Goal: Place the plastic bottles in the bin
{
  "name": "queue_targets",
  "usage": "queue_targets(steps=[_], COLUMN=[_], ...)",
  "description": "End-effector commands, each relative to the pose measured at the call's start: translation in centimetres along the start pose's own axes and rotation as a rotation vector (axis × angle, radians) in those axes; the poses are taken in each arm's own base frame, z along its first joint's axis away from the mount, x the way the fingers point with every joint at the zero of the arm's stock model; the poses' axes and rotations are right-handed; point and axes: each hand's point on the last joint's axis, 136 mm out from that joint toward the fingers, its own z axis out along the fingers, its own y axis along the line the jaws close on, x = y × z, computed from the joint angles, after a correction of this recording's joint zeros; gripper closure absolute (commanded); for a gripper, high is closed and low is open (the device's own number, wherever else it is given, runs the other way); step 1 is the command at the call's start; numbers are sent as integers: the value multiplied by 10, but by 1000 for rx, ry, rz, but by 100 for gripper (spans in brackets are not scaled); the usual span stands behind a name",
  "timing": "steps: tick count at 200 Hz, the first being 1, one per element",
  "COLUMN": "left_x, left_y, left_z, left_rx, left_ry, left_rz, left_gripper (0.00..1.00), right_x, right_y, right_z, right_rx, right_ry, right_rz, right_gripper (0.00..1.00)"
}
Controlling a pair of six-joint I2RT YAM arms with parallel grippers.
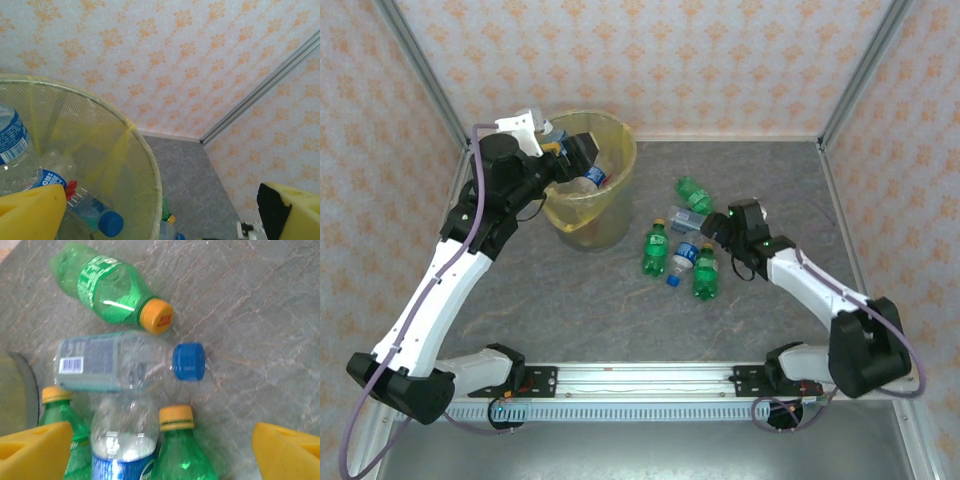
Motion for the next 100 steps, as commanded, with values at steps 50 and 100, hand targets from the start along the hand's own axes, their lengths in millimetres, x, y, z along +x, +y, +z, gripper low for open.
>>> queue_targets(steps=[50,100], left_x=[-14,-14], left_y=[-9,-6], left_z=[-26,-31], left_rx=[-5,-21], left_ry=[-29,-38], left_rz=[-5,-6], left_gripper=[1,1], right_x=[-28,-11], right_y=[27,28], right_z=[53,85], right_rx=[-89,-86], right_ry=[85,201], right_rz=[-78,-131], right_gripper=[6,10])
